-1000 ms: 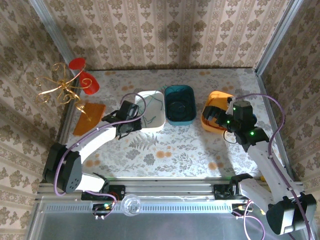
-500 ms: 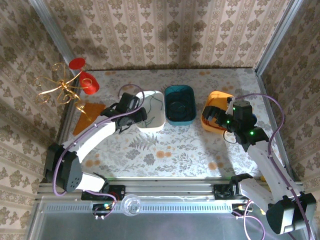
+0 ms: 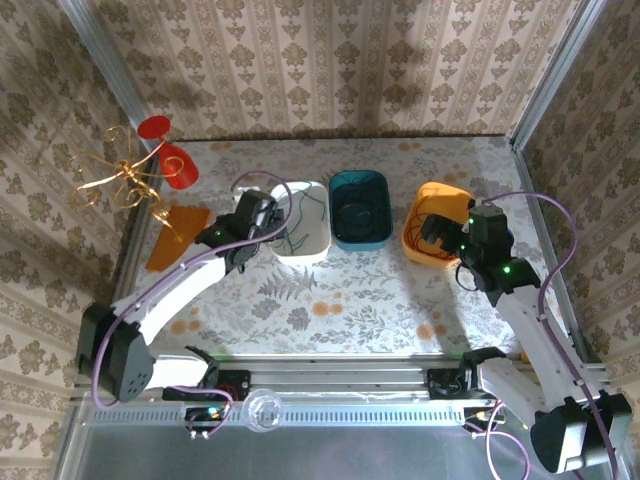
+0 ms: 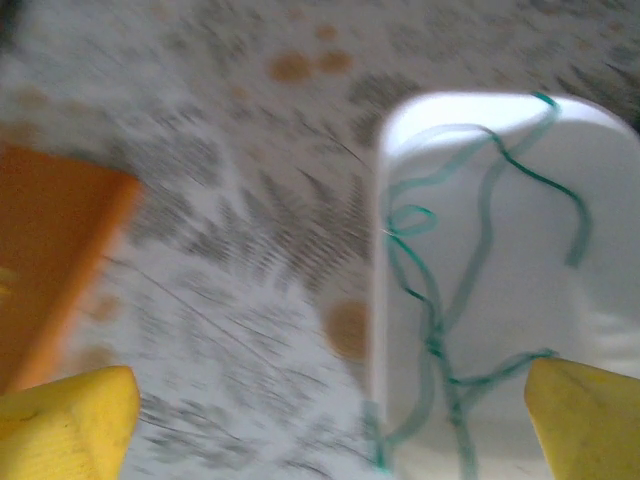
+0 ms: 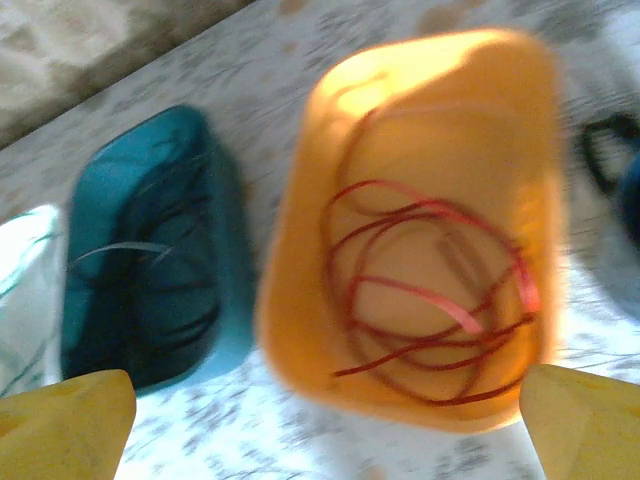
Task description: Untangle the cables
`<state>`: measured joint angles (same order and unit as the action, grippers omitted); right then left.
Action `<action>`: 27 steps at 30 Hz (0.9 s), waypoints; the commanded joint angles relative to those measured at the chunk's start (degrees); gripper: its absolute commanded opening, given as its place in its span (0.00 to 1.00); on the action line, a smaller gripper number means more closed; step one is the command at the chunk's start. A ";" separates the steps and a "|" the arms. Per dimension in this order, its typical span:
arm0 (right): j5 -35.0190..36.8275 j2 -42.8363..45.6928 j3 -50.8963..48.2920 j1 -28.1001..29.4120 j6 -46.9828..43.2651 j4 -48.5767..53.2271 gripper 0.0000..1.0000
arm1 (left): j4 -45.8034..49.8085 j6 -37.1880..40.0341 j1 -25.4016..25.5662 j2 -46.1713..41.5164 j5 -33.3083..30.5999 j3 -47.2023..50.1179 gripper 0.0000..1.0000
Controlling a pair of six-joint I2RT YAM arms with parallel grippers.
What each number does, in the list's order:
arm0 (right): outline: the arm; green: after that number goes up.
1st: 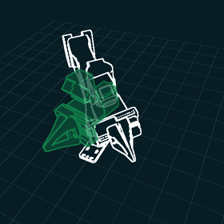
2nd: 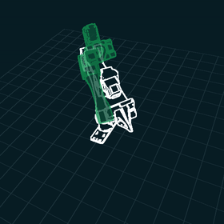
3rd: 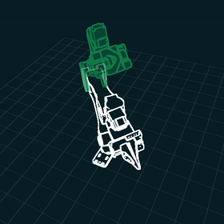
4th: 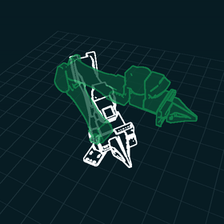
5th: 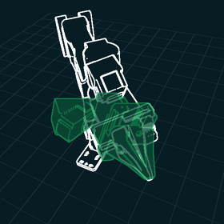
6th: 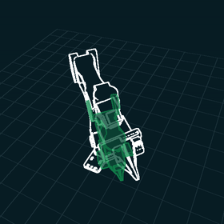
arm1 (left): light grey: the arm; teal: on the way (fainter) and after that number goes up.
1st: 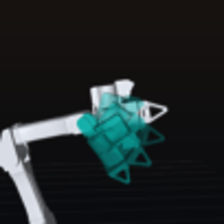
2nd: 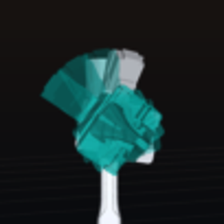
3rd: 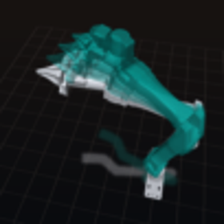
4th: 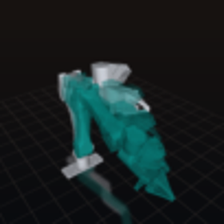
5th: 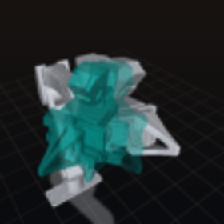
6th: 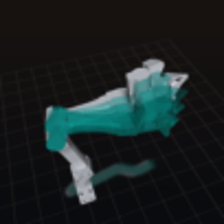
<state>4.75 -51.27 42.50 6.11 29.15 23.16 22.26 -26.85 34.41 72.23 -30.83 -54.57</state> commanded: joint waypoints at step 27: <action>9.55 -36.08 -23.86 -0.11 -29.77 -81.39 1.00 | -43.33 22.49 -27.45 -2.70 -3.10 31.63 1.00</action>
<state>22.28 -82.21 21.19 6.24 2.26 -42.89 -16.93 -5.87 8.43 68.49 -39.11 -21.15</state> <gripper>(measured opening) 0.999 0.999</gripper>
